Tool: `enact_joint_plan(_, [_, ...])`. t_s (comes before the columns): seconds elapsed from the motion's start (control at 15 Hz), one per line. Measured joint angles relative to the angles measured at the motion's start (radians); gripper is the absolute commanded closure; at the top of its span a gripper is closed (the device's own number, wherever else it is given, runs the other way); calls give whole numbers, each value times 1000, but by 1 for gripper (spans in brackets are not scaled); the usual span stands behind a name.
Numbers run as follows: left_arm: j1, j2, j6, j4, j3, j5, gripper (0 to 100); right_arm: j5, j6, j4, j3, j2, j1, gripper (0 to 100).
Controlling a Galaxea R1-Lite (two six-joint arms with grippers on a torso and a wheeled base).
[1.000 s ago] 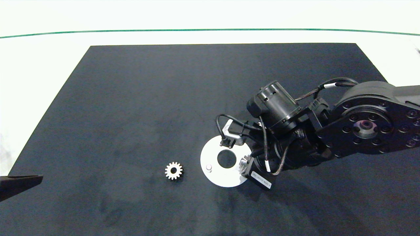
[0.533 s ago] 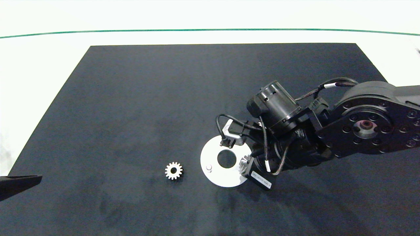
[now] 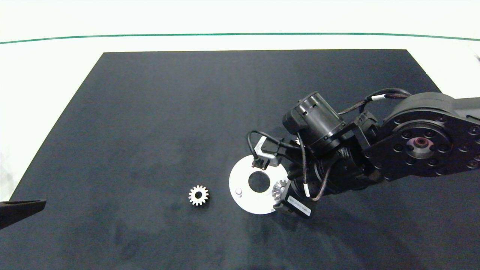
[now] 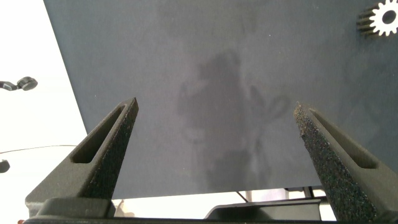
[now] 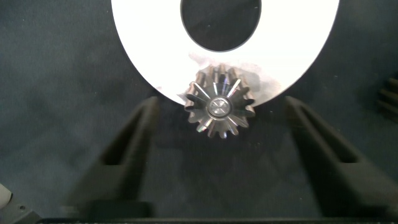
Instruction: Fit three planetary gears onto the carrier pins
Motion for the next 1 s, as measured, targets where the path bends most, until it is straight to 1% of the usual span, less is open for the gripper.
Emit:
enact_joint_plan(0.2, [0,1,-3,-4,-5,-1,0,-8,-2,0,-2,-43,-8,0])
enact_joint_plan(0.33, [-2,5,-5,-15,-5,-1,0,-8,-3,0,-4,-87,-35,0])
enact_joint_plan(0.47, [-3,13,-4,-20,-4,-1,0,-6,-2,1,-13,-121,-88,0])
enact_joint_plan(0.73, [-10,36,-3,-39,-4,-3,0,5,0,0,-72,-138,-227,0])
enact_joint_plan(0.87, [-20,41,-6,-43,-4,-3,0,32,1,0,-113,-122,-280,0])
enact_joint_plan(1.0, [-30,44,-6,-43,-3,-1,0,44,7,1,-160,-82,-315,0])
